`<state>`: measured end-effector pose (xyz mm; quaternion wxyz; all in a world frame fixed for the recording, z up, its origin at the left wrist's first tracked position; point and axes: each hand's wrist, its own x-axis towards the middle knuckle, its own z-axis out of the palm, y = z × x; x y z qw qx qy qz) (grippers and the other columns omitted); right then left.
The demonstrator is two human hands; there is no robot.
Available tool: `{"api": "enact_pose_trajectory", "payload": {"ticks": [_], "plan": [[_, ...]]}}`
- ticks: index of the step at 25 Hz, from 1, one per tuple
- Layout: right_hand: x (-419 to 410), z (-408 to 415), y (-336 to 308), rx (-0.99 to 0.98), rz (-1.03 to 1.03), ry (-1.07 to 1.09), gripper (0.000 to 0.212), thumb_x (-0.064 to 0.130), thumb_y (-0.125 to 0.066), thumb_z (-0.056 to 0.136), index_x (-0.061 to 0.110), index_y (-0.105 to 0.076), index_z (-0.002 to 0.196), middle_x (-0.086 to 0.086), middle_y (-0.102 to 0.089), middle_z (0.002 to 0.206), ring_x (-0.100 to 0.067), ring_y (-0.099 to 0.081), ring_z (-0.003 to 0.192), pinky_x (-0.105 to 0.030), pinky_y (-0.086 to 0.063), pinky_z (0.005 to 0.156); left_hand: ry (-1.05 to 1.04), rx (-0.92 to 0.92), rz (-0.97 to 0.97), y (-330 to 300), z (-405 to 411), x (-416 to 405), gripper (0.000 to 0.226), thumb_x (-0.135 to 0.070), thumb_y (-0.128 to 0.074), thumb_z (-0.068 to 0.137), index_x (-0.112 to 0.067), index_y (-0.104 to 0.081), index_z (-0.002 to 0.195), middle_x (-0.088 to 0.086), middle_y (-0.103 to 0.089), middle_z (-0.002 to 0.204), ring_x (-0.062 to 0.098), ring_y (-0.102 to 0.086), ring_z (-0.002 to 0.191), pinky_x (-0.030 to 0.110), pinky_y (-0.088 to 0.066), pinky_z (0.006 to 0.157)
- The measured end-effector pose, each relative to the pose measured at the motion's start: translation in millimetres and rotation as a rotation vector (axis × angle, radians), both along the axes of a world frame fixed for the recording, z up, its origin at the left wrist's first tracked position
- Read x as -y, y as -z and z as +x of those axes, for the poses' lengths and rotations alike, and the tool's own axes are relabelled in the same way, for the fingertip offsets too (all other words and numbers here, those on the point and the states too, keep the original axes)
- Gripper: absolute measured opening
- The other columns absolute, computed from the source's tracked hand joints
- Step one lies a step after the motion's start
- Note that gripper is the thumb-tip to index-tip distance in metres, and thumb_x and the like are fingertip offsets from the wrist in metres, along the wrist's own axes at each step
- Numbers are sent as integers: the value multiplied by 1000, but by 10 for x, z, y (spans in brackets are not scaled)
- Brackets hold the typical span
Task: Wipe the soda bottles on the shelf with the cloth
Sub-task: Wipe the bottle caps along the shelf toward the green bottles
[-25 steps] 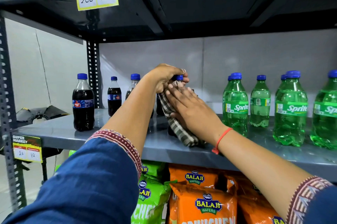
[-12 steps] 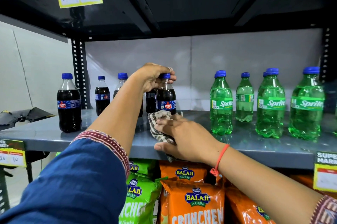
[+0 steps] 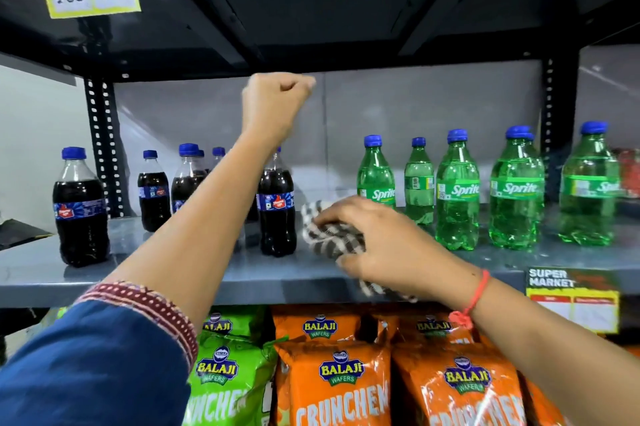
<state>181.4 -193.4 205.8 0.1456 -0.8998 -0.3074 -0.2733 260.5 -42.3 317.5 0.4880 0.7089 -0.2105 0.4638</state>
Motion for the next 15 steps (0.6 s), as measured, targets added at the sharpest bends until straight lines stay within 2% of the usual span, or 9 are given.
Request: {"api": "enact_pose_trajectory", "payload": {"ticks": [2,4,6,7,9,10,12,14,15], "plan": [[176,18,-22,259,13,158,54,19,-63,78,26,-46,129,5,-45,136,-24,-43,117,-33,-36,99,130,-21,67,-31,-14,336,16,-26,-61,79,-21,-69,92,-4,-64,88,5,-57,84,19,-46,82],[299,85,-16,360,100,256,54,25,-64,79,21,-46,130,-2,-42,139,-30,-41,117,-37,-37,99,202,-176,102,7,80,619,21,-25,-60,82,-15,-69,98,-4,-61,94,9,-56,89,20,-43,85],[359,225,31,360,57,285,56,36,-55,87,17,-39,136,-10,-32,148,-35,-31,129,-42,-32,107,237,-387,113,100,239,772,13,-28,-59,84,-17,-65,82,0,-56,82,16,-50,76,23,-40,71],[364,334,86,318,-30,286,57,39,-46,91,15,-31,141,-12,-21,154,-35,-19,137,-44,-25,112,276,-481,105,153,314,803,17,-27,-59,84,-15,-61,71,3,-54,72,17,-49,68,24,-37,63],[360,553,204,208,-177,292,56,31,-37,98,14,-15,147,-11,0,158,-37,5,142,-49,-18,116,385,-578,44,220,404,830,20,-20,-60,84,-13,-59,65,1,-58,58,16,-51,57,23,-36,55],[370,634,227,202,-202,284,55,22,-37,98,13,-13,147,-11,1,157,-39,7,141,-51,-21,114,416,-589,16,223,421,831,18,-17,-60,84,-12,-61,67,-3,-62,51,12,-53,53,22,-37,53],[391,744,243,373,-248,259,55,3,-36,87,9,-31,142,-15,-23,153,-47,-17,137,-50,-39,102,413,-598,9,206,417,802,14,-15,-60,84,-11,-63,71,-9,-62,41,6,-55,45,20,-38,50],[396,802,231,553,-279,331,61,5,-30,72,10,-52,129,-13,-50,139,-43,-45,124,-40,-54,83,416,-593,24,181,400,780,12,-14,-61,83,-9,-64,73,-9,-63,41,3,-56,40,15,-42,45],[399,838,231,596,-276,340,63,7,-28,70,10,-55,126,-13,-54,135,-42,-50,121,-39,-55,79,431,-595,21,175,398,769,11,-13,-61,83,-8,-64,74,-8,-64,42,3,-57,40,13,-45,43]]}}
